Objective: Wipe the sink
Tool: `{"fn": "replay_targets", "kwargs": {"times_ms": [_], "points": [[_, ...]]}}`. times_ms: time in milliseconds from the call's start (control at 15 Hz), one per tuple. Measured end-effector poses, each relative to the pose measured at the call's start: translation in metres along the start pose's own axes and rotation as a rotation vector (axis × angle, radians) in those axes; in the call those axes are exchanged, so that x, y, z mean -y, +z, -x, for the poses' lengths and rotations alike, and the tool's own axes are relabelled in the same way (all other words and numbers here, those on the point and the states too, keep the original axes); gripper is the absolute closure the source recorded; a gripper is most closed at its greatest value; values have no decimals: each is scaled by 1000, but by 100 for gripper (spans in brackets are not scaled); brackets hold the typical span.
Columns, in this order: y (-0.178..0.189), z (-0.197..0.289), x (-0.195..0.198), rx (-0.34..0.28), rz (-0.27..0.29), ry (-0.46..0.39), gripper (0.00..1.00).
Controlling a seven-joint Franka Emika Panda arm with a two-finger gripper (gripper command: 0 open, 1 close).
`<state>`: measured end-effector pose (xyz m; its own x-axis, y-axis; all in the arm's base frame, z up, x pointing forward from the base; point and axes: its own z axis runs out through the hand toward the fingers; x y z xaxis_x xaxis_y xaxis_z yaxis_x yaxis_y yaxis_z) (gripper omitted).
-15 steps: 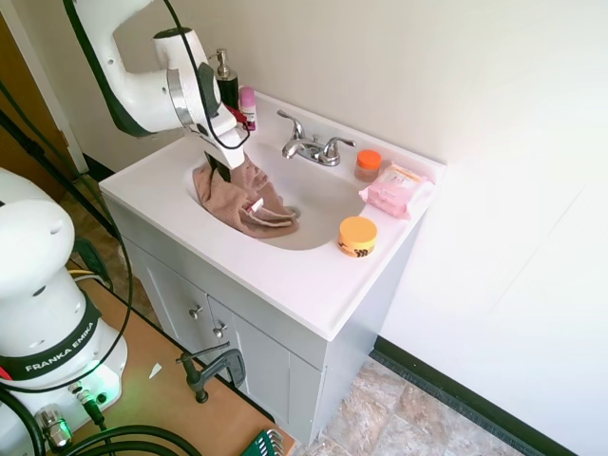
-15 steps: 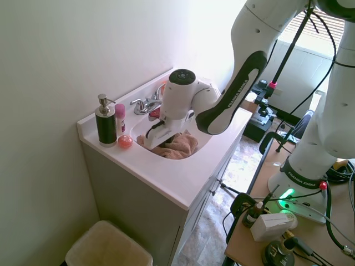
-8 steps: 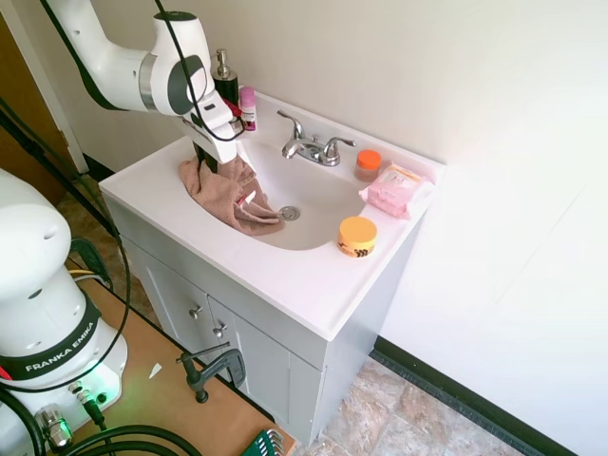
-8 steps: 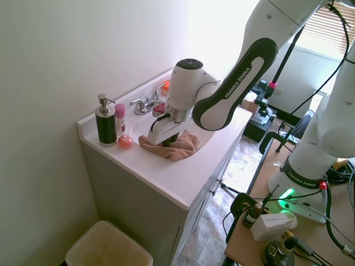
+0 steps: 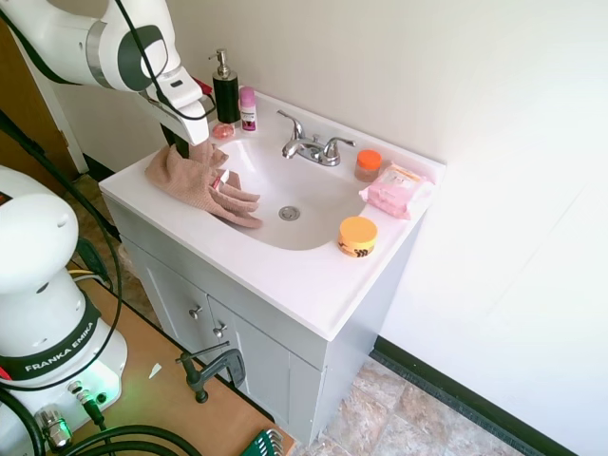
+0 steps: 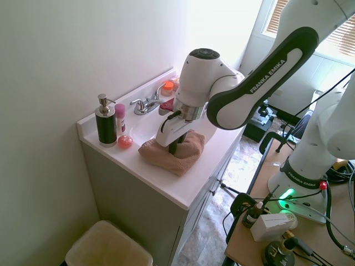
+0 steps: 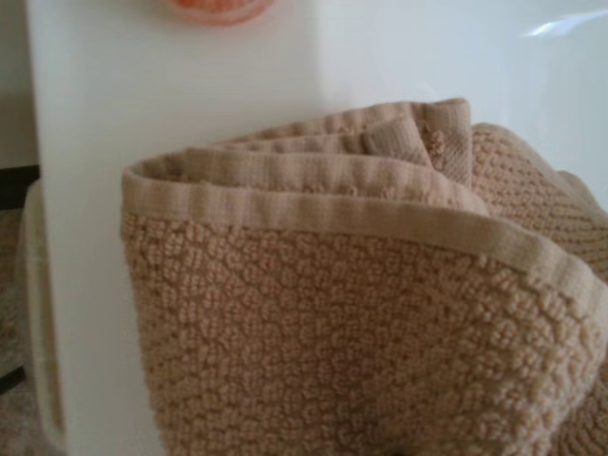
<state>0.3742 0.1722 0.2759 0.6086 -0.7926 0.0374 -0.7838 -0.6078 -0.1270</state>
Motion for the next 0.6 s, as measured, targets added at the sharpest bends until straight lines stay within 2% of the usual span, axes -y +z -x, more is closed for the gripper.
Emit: {"fn": "replay_targets", "kwargs": {"times_ms": [600], "points": [[-65,100,-2,52,3,-143,100]]}}
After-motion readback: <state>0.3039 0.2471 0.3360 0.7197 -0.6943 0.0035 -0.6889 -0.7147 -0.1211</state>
